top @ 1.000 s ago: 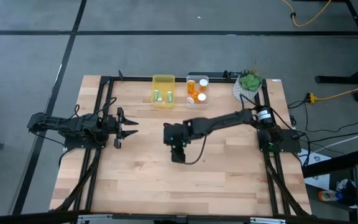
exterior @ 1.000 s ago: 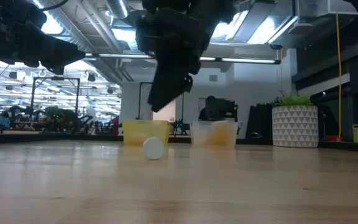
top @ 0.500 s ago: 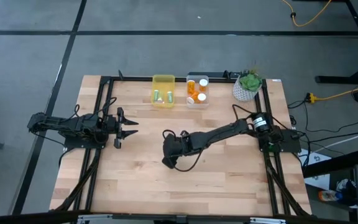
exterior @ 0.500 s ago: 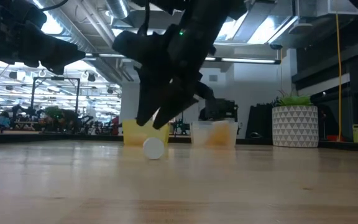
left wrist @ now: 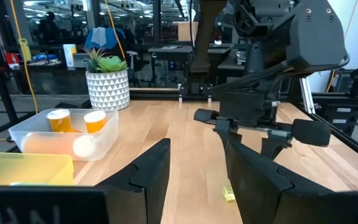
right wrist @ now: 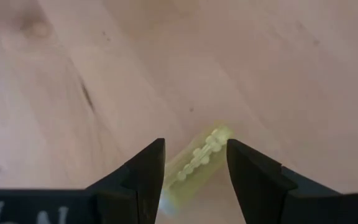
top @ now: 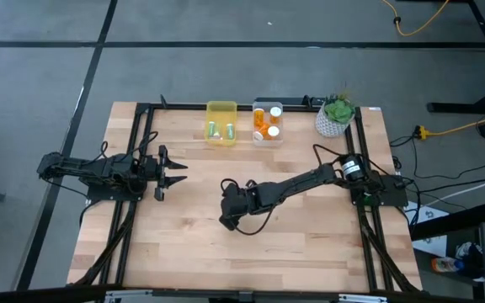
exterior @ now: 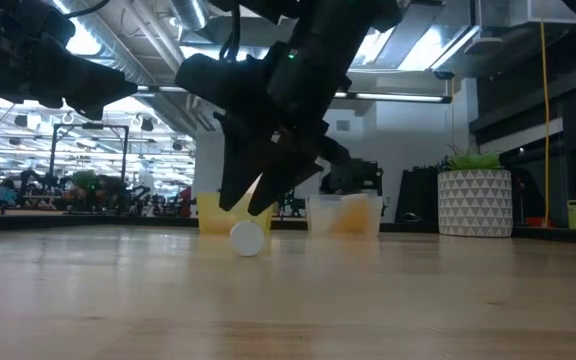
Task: Pick and place medicine bottles into bin by pill shape (circle, oval)
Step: Put the yellow tablet bottle into the yellow bin
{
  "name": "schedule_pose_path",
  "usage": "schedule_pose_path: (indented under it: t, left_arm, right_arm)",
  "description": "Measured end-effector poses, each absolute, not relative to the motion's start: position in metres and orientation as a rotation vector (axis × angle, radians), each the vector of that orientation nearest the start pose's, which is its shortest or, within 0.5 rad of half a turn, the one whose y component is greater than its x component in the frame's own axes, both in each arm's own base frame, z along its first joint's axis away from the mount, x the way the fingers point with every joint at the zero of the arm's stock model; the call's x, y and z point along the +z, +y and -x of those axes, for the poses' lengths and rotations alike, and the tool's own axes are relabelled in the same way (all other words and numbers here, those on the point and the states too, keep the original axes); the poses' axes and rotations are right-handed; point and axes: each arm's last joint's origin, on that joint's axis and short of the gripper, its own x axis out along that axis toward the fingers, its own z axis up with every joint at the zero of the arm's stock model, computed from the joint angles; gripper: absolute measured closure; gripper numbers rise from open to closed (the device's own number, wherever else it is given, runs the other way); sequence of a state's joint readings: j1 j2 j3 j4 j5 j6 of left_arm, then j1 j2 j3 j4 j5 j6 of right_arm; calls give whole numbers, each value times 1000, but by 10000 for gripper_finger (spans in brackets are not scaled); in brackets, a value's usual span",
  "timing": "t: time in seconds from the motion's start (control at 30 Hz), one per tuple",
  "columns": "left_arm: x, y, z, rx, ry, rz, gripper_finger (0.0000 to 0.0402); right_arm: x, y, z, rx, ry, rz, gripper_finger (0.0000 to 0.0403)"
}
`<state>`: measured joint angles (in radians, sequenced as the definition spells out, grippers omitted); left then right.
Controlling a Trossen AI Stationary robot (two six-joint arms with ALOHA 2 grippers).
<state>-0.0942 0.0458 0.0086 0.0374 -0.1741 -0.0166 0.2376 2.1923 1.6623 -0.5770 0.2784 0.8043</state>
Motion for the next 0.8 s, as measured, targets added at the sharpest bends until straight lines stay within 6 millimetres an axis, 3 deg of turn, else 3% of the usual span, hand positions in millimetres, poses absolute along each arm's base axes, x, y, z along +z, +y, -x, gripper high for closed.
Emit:
schedule_pose_path:
  t: [0.33,0.6,0.8]
  left_arm:
    - [166,-4,-100,80,-1,16,253]
    - [166,-4,-100,80,-1,16,253]
    - [166,-4,-100,80,0,15,253]
  right_arm:
    - [130,99,-451,-492,1028,-396,228]
    - [130,93,-451,-378,1093,-277,228]
    - [130,93,-451,-212,1135,-80,228]
